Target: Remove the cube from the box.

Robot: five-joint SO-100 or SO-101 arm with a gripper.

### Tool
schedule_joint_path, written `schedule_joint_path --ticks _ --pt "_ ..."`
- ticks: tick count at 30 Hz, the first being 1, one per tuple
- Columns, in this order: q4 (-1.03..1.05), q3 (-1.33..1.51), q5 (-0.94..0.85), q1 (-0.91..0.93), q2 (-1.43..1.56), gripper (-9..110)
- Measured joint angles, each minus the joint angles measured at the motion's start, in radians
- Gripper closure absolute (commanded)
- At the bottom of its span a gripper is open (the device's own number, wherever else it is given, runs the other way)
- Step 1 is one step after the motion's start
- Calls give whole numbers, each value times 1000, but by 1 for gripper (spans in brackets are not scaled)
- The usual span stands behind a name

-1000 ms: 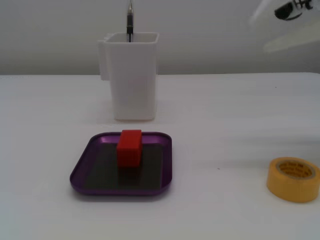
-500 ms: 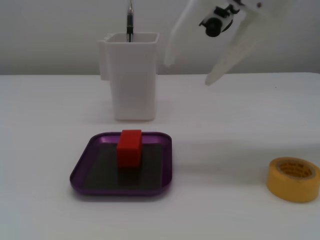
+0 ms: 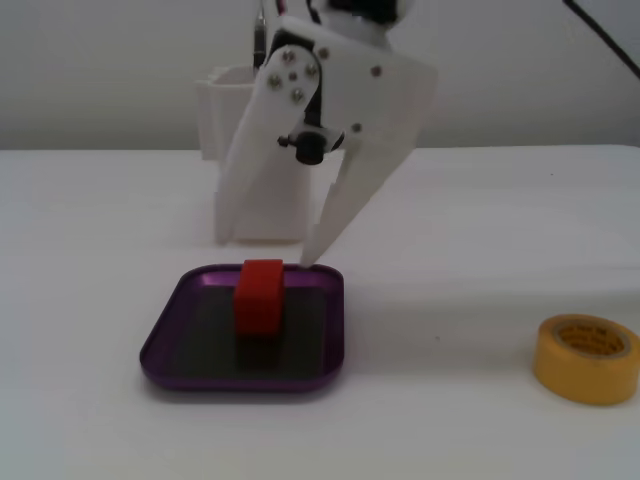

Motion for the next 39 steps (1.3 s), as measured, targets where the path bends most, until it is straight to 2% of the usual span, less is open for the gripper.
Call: schedule_joint_path --ticks 10,12,15,22,32,39 --pt "0 -86 -9 89 -183 84" --pt "0 -86 -9 95 -183 89" --pt "0 -86 -9 101 -183 102" --pt "5 -104 -9 92 -183 102" --pt "250 -310 -9 -3 -37 102" --pt "472 -284 -8 -3 123 102"
